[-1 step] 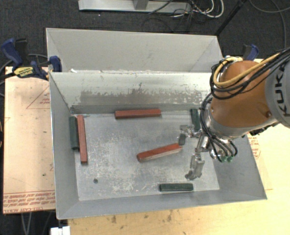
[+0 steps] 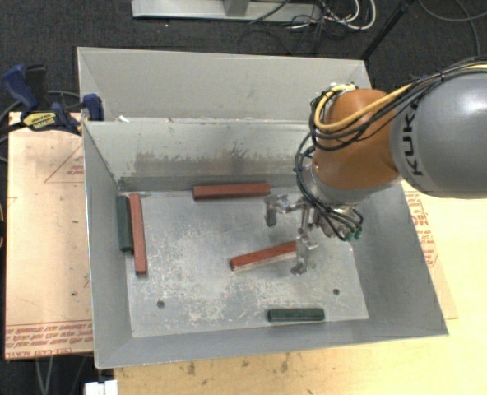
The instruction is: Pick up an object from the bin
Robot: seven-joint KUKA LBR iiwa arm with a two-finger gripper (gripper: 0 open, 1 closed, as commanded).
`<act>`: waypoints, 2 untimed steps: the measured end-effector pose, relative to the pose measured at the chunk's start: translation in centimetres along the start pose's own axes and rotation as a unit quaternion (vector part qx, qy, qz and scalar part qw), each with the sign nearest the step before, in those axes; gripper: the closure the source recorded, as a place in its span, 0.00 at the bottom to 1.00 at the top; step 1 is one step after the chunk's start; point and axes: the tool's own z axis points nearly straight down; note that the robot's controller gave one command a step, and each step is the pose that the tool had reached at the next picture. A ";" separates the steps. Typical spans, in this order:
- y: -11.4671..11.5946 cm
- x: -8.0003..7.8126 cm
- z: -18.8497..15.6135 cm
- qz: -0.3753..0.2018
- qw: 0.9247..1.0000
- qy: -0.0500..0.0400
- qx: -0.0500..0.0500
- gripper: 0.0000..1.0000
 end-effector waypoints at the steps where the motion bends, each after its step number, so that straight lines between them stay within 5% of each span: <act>1: 1.7 -1.9 4.5 -0.019 1.000 0.000 0.000 0.00; 2: 1.5 -2.0 4.1 -0.018 1.000 -0.001 0.001 1.00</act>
Offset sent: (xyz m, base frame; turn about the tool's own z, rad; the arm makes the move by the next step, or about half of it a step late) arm 0.0134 0.0194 -0.0423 -0.0376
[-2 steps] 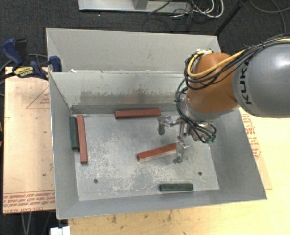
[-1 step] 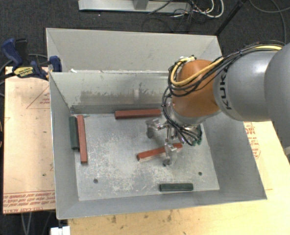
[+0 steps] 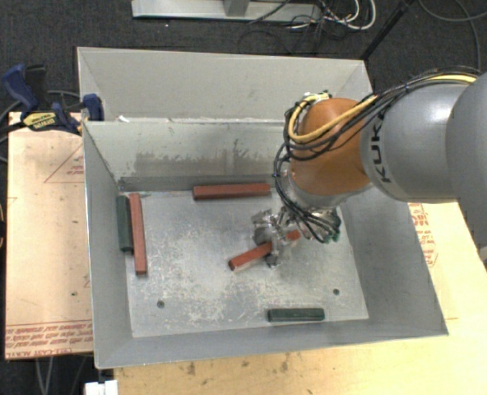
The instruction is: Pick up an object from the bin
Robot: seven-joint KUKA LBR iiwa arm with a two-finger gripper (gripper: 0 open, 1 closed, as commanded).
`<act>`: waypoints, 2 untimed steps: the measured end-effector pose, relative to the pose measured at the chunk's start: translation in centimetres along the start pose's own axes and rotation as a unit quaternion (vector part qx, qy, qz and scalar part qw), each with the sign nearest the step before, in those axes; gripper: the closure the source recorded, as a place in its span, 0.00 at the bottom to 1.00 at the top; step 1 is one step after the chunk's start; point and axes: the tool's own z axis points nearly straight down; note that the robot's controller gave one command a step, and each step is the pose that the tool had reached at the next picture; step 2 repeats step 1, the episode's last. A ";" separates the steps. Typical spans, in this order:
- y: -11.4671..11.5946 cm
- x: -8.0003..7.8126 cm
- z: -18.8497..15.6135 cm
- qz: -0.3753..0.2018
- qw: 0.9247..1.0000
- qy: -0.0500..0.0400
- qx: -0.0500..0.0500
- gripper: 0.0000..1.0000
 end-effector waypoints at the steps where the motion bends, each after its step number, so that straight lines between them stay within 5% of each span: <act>1: -2.2 -3.9 -18.8 -0.116 0.993 -0.004 0.002 1.00; 2: -2.2 -3.9 -18.8 -0.116 0.993 -0.004 0.002 1.00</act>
Offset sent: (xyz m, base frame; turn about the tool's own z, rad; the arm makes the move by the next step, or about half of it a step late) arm 0.0406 -0.0088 0.1832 -0.2342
